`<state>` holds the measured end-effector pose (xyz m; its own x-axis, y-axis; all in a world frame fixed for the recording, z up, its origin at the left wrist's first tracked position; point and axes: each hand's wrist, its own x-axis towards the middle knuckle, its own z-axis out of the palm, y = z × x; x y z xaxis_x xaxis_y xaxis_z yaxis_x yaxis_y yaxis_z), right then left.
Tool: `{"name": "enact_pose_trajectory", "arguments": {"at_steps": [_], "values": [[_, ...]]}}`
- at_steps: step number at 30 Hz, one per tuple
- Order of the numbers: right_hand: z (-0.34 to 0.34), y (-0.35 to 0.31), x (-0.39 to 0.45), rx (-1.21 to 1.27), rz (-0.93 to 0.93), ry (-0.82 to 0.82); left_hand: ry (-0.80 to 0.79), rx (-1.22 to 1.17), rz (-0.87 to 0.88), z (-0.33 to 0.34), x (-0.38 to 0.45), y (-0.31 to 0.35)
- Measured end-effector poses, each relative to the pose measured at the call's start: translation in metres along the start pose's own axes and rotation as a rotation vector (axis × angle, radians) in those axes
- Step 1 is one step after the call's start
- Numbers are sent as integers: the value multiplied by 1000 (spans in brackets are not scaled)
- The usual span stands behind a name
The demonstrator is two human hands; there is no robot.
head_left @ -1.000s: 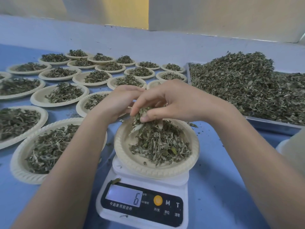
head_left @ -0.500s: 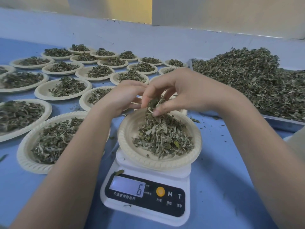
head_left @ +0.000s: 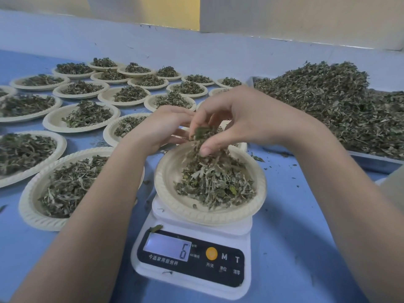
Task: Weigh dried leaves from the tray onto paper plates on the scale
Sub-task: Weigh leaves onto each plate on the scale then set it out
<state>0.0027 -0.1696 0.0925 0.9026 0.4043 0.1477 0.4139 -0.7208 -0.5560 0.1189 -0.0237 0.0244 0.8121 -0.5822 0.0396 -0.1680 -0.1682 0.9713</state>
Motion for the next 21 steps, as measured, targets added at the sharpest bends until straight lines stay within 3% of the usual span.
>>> {"name": "enact_pose_trajectory", "arguments": {"at_steps": [21], "values": [[-5,-2,-4,-47,0,29,58,30,-32,2,-1,1]]}}
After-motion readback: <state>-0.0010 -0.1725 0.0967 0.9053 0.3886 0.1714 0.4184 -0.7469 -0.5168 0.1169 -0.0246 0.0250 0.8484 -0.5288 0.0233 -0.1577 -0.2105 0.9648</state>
